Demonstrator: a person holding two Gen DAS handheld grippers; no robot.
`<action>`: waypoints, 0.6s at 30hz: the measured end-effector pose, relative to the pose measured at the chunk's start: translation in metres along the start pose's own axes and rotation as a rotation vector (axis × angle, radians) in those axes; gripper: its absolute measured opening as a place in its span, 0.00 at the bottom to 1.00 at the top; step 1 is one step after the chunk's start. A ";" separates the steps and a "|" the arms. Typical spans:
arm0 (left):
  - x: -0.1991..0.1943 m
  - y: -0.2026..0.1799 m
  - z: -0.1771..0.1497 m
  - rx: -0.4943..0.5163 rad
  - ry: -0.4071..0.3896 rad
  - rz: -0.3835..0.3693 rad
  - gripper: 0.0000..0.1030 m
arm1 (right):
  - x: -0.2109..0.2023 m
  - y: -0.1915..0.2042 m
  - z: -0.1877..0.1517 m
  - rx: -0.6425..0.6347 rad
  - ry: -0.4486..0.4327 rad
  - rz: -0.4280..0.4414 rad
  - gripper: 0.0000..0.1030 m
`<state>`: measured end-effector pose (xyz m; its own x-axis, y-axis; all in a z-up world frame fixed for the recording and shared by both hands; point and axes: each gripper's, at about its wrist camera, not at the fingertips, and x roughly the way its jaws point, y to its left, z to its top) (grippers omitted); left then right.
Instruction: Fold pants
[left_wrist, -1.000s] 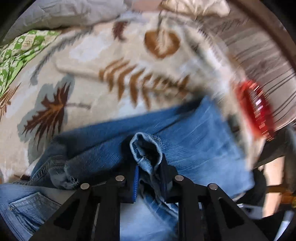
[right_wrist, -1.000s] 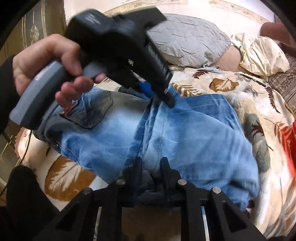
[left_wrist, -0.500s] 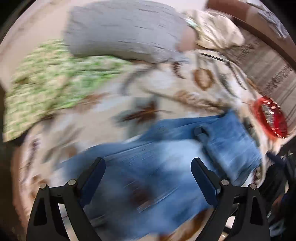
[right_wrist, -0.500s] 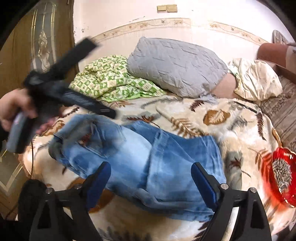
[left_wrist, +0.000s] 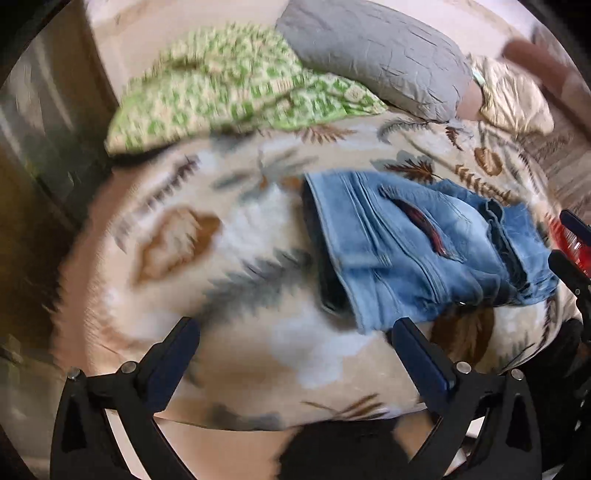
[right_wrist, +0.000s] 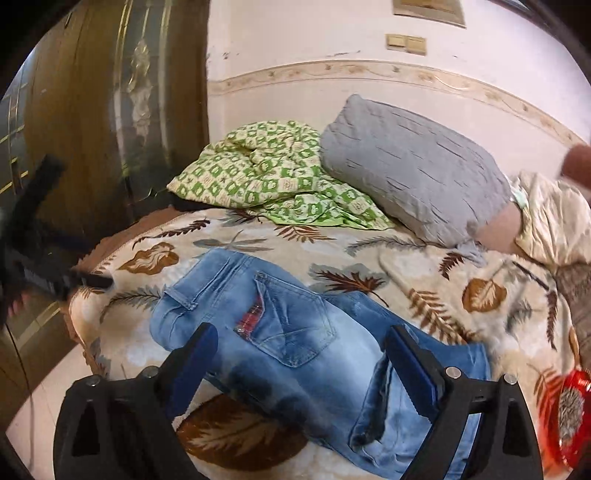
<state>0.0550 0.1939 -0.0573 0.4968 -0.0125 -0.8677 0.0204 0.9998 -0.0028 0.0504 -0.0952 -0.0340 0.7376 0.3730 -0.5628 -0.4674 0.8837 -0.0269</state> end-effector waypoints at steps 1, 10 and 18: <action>0.008 0.001 -0.006 -0.041 0.004 -0.039 1.00 | 0.003 0.003 0.002 -0.015 0.006 0.000 0.91; 0.079 0.013 -0.021 -0.382 0.024 -0.324 1.00 | 0.031 0.017 0.019 -0.096 0.068 -0.017 0.92; 0.103 0.002 -0.014 -0.422 -0.007 -0.291 1.00 | 0.053 0.007 0.039 -0.072 0.124 0.035 0.92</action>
<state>0.0940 0.1949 -0.1539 0.5286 -0.2902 -0.7977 -0.1925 0.8743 -0.4456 0.1048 -0.0584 -0.0316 0.6567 0.3615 -0.6619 -0.5285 0.8467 -0.0619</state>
